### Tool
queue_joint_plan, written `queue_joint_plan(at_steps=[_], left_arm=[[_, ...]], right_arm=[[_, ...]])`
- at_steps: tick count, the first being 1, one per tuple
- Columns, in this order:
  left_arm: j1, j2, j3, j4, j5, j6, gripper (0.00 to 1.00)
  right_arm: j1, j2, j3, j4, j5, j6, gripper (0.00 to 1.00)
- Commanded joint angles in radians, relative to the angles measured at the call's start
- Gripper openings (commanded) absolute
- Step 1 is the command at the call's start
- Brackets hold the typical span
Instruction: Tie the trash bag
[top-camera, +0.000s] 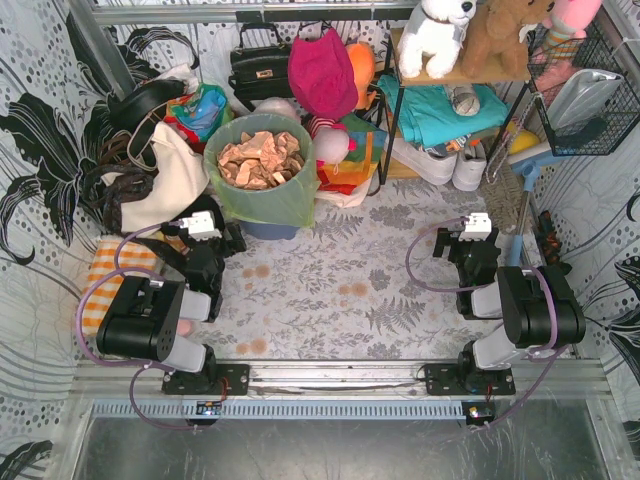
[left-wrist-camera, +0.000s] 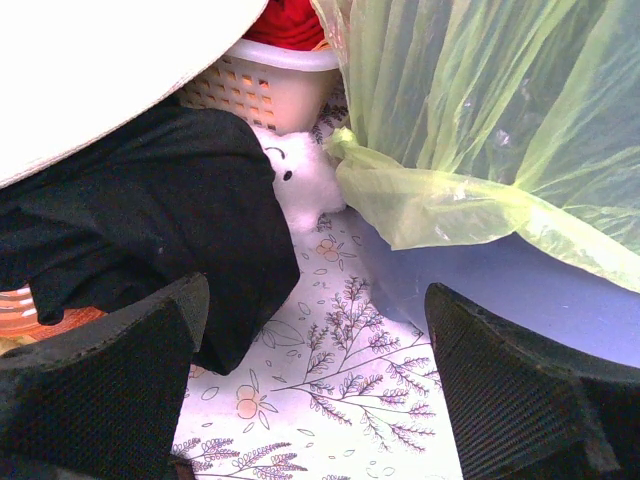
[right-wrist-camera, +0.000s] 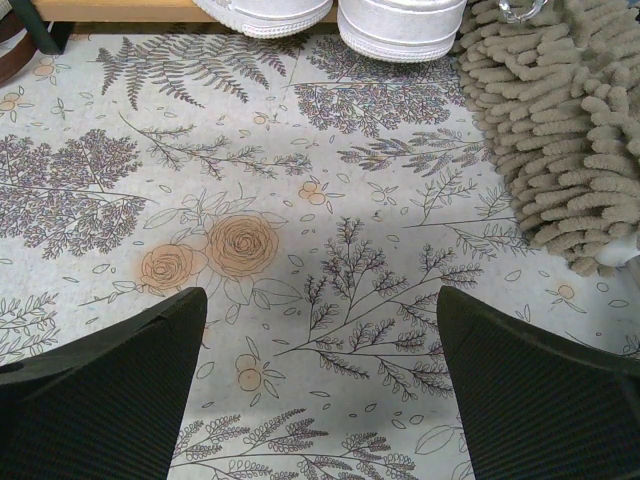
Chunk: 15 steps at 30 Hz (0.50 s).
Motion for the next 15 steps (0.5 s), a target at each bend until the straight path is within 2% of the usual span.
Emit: queue_joint_plan(at_steps=[1,15], left_arm=[[0.007,0.007,0.02,0.033,0.007,-0.003,0.98],[0.007,0.008,0.02,0.033,0.007,-0.003,0.98]], right_arm=[[-0.005,0.003,0.007,0.021,-0.004,0.023,0.97],[-0.005,0.002,0.008,0.02,-0.004,0.023,0.97]])
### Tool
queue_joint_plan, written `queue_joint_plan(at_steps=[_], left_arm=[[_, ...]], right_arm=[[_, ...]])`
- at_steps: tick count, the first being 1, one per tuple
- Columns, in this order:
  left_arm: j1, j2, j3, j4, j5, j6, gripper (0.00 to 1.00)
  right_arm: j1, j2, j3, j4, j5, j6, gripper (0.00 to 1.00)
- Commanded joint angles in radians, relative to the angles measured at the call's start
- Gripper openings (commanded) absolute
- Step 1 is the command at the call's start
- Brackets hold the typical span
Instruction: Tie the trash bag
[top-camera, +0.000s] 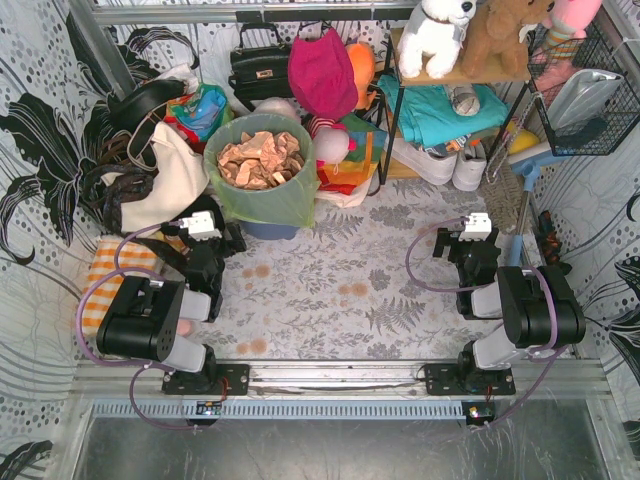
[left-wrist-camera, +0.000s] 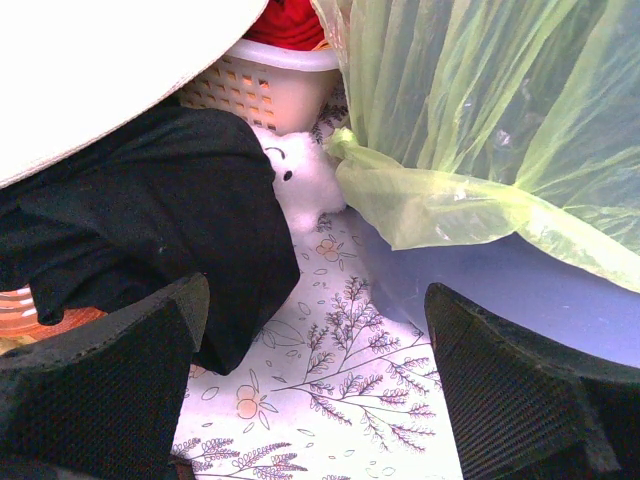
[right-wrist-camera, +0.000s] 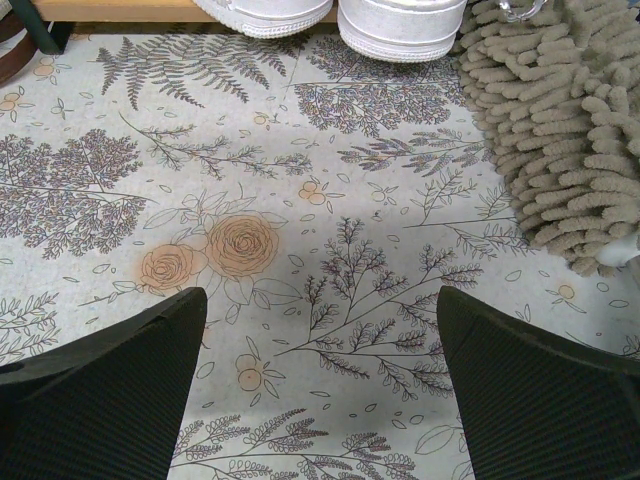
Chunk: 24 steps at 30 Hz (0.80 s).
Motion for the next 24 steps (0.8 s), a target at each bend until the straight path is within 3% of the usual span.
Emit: queue_joint_plan(at_steps=[1,24], left_arm=[[0.007,0.007,0.019,0.033,0.007,-0.003,0.98],[0.007,0.006,0.02,0.032,0.009,-0.005,0.98]], right_arm=[[-0.006,0.003,0.008,0.021,-0.003,0.023,0.97],[-0.006,0.003,0.005,0.023,0.037,0.038,0.97]])
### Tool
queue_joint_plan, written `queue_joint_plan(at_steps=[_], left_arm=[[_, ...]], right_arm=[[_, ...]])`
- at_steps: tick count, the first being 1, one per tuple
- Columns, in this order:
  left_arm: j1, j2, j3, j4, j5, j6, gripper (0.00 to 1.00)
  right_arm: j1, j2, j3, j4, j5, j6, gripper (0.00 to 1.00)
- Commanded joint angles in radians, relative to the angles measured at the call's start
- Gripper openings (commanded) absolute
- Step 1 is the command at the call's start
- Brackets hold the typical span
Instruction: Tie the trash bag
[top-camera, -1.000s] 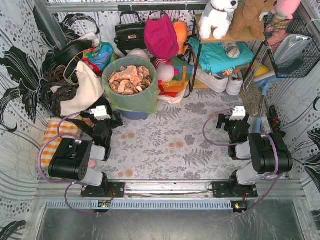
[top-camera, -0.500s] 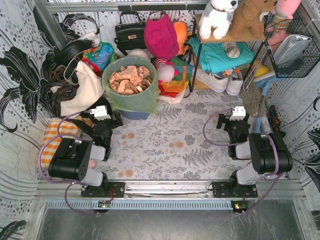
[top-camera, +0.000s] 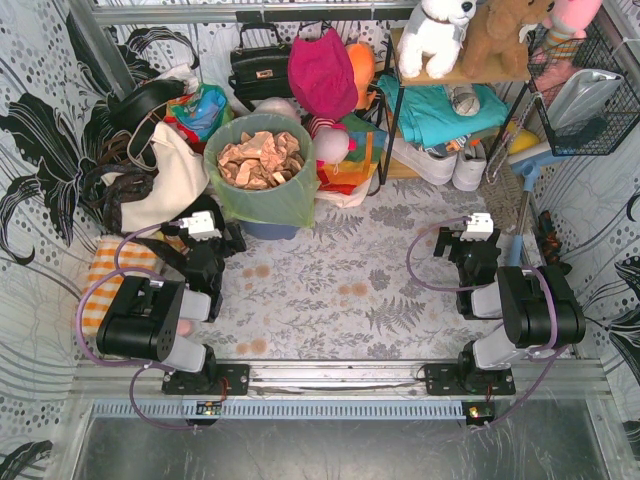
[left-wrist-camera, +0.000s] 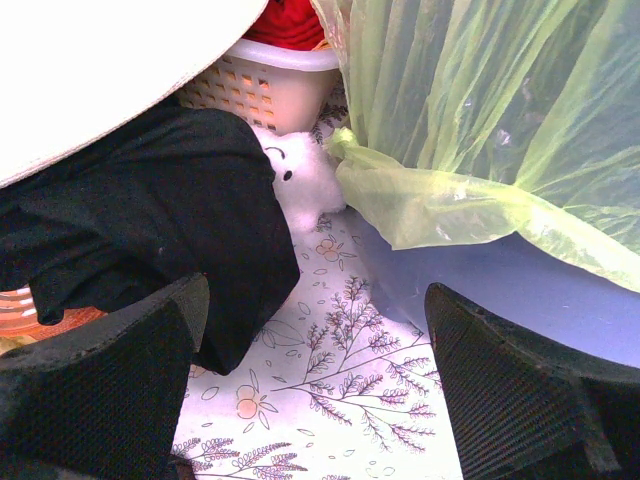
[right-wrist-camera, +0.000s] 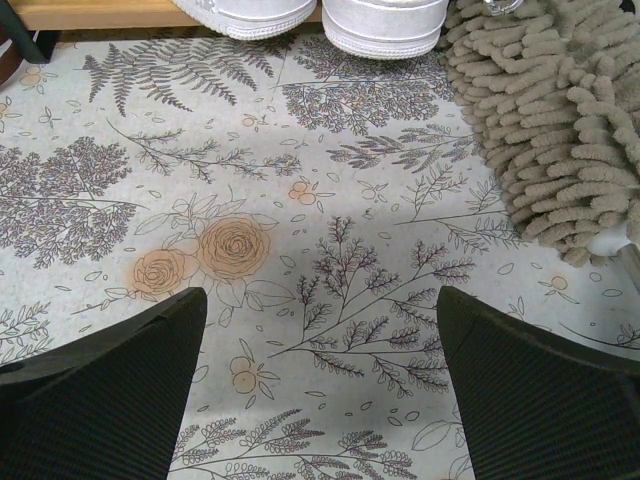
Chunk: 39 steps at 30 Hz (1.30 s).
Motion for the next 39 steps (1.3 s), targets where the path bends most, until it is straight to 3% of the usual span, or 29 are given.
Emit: queue_joint_plan(at_steps=[1,22,29,39], left_arm=[[0.007,0.007,0.019,0.032,0.008,-0.004,0.98],[0.007,0.007,0.018,0.036,0.008,-0.002,0.98],[0.006,0.003,0.013,0.042,-0.002,0.002,0.98],[-0.056,-0.197,0.059,-0.201,-0.134,0.018,0.98]], right_arm=[[-0.006,0.003,0.006,0.023,0.01,0.017,0.97],[-0.005,-0.012,0.003,0.021,0.024,0.01,0.97],[-0.005,-0.102,0.028,-0.105,0.001,0.003,0.97],[-0.005,-0.141,0.071,-0.209,-0.01,0.0,0.97]])
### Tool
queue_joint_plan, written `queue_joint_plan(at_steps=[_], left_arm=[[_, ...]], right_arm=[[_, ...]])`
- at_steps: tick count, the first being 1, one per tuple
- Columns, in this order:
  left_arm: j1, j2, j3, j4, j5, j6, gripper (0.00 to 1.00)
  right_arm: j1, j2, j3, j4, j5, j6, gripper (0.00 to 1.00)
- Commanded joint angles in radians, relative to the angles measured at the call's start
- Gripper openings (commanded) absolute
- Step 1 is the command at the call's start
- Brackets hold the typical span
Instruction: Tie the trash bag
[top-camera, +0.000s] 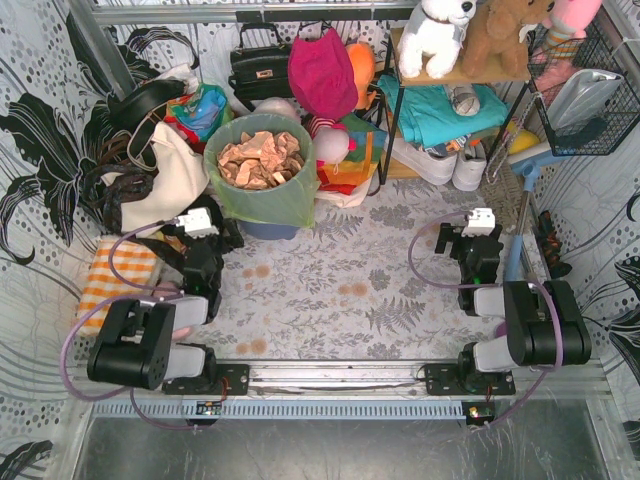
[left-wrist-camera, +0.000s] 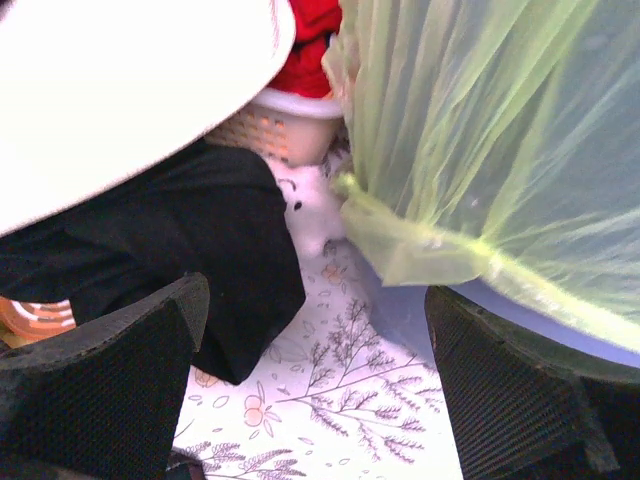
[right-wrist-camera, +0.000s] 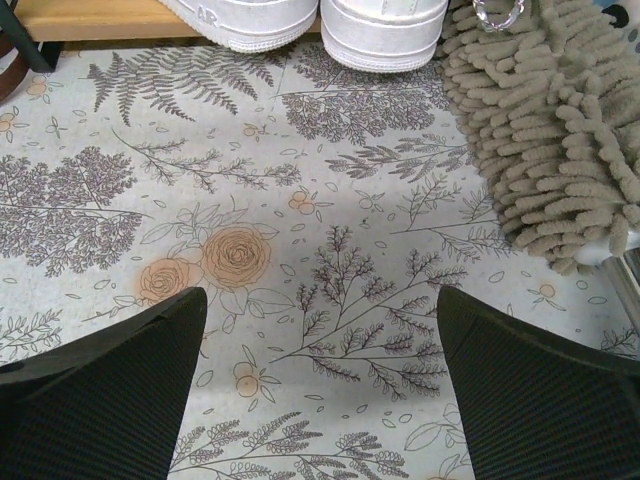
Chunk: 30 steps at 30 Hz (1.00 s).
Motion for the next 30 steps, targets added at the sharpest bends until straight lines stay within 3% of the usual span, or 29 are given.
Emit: queue_joint_plan(at_steps=[1,12,17,23,30], left_arm=[[-0.052,-0.094,0.057,-0.126,-0.112,0.018,0.98],[-0.12,-0.307,0.224,-0.629,-0.165,-0.081,0.98],[-0.124,-0.401,0.259,-0.716,-0.149,-0.123,0.98],[-0.124,-0.477,0.331,-0.886,-0.147,-0.149,0.98],[-0.124,-0.595,0.393,-1.075,-0.238,-0.175,0.98]], right_arm=[[-0.005,-0.041,0.04,-0.059,-0.016,-0.004,0.97],[-0.005,-0.172,0.072,-0.178,-0.065,-0.004,0.97],[-0.005,-0.199,0.117,-0.27,-0.141,0.008,0.97],[-0.006,-0.274,0.159,-0.432,-0.13,0.019,0.97],[-0.006,-0.361,0.199,-0.582,-0.113,0.052,0.97]])
